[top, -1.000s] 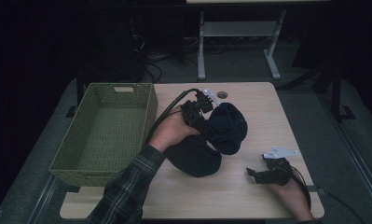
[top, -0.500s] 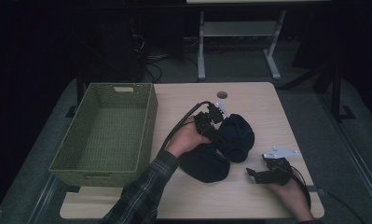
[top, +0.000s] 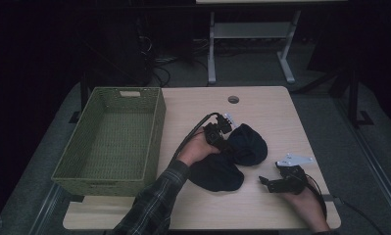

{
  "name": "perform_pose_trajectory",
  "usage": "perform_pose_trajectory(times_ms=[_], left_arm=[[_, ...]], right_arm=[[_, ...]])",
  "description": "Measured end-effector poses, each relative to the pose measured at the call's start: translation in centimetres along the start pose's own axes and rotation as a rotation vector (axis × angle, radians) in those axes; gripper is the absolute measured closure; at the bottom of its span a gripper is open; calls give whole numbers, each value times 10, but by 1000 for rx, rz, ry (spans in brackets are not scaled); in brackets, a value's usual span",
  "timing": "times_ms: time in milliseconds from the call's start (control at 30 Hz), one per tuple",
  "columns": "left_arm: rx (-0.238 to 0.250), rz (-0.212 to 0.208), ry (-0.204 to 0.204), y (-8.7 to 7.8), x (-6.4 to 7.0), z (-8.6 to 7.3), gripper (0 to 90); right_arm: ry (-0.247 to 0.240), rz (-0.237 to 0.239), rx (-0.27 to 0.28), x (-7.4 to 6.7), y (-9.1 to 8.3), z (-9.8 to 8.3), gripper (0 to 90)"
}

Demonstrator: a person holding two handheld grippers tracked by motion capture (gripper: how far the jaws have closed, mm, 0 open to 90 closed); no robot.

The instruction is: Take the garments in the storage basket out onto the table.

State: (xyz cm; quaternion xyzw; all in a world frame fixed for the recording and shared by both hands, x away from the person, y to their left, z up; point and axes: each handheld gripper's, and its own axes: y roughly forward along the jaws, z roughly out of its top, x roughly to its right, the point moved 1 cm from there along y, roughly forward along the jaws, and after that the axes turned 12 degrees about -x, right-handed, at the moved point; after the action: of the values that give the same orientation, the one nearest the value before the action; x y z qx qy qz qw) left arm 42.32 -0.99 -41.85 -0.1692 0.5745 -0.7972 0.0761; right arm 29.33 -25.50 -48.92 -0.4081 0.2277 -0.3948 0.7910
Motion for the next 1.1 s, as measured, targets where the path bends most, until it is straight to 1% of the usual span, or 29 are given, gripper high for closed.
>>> perform_pose_trajectory(times_ms=[200, 233, 300, 333, 367, 433, 500, 567, 600, 633, 733, 833, 867, 900, 933, 967, 1033, 1100], left_arm=[[-4, 8, -25, 8, -8, -4, 695], [-26, 23, -24, 12, -11, -5, 696], [-50, 41, -22, 17, -13, -7, 697], [-50, 41, -22, 17, -13, -7, 697], [-55, 45, -23, 22, -13, -8, 697], [-41, 29, -35, 25, -15, -9, 698], [-35, 24, -40, 25, -16, -10, 697], [-37, 32, -38, 24, -15, -10, 685], [-37, 32, -38, 24, -15, -10, 663], [-38, 41, -36, 22, -16, -10, 637], [-25, 42, -41, 18, -16, -11, 569], [9, 60, -54, 7, -13, -12, 476], [9, 60, -54, 7, -13, -12, 450], [22, 66, -53, 3, -13, -13, 450], [34, 68, -68, -1, -12, -14, 416], [58, 76, -74, -10, -12, -15, 367], [78, 85, -80, -19, -10, -17, 335], [92, 91, -78, -27, -7, -20, 332]], right_arm=[[1, 1, -1, 0, 0, 0, 130], [1, 1, -1, 0, 0, 0, 131], [0, 0, 0, 0, 0, 0, 130], [0, 0, 0, 0, 0, 0, 130], [2, 0, 1, 0, 0, 0, 130], [0, 0, 0, 0, 0, 0, 130], [0, 0, 0, 0, 0, 0, 130], [-1, 0, 0, 0, 0, 0, 130], [-1, 0, 0, 0, 0, 0, 130], [-1, 0, 0, 0, 0, 0, 130], [-1, 1, 0, 0, 0, 0, 131], [-1, 0, 0, 0, 0, 0, 130], [-1, 0, 0, 0, 0, 0, 130], [-1, 0, 0, 0, 0, 0, 130], [-1, 0, 0, 0, 0, 0, 130], [-1, 0, 0, 0, 0, 0, 130], [-2, 0, 1, 0, 0, 0, 131], [-1, 0, 0, 0, 0, 0, 130]])
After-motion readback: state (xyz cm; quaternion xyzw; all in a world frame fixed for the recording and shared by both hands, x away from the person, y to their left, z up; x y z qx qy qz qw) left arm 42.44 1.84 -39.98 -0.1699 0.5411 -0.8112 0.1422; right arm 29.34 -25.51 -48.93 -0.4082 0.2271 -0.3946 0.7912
